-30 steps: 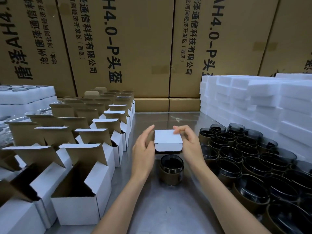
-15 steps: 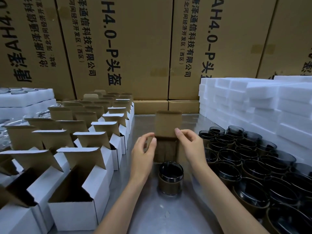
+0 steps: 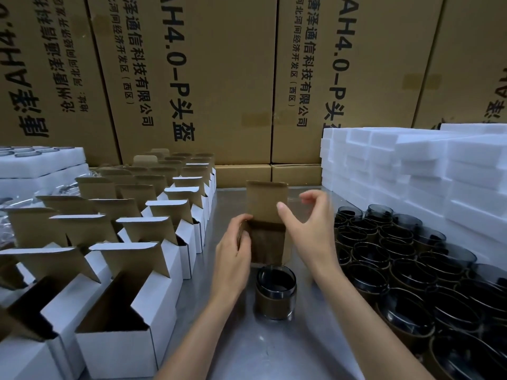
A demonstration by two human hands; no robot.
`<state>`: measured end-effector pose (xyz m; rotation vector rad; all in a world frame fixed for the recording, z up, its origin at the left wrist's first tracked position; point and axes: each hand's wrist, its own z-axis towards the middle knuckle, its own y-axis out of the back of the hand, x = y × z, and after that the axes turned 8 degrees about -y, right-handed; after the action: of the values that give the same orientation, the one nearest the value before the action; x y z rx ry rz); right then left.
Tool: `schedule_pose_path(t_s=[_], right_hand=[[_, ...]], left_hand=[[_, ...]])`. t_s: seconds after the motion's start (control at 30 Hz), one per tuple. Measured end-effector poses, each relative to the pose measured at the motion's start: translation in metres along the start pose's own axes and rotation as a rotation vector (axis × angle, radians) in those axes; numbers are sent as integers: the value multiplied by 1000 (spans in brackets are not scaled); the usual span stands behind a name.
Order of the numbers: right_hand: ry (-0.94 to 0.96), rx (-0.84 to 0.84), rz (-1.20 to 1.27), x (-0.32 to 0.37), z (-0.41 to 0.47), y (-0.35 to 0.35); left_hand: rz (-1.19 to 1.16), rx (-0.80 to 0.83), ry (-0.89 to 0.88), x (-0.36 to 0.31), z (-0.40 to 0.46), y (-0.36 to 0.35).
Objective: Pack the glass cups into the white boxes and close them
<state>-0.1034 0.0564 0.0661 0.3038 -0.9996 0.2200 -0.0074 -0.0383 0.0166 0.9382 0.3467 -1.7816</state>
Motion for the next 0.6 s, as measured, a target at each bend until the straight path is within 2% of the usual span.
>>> schedule_pose_path(t_s=[0.03,0.1,0.23,0.33,0.47,0.6], right_hand=[[111,-1,-45,10,-1,4],[222,161,-182,27,-4,12],[99,693,-736,47,-12,20],[6,914,-933,47,-17,26],[16,1005,-1054,43,-21,25],[50,930,-917,48,-14,29]], left_hand=[[30,-6,-1,0,1,0],[63,-30,7,1,5,2],[92,-67,63,0,8,3],[120,-61,98,0,9,3],[109,-33,163,4,9,2],[113,-16,177,10,8,3]])
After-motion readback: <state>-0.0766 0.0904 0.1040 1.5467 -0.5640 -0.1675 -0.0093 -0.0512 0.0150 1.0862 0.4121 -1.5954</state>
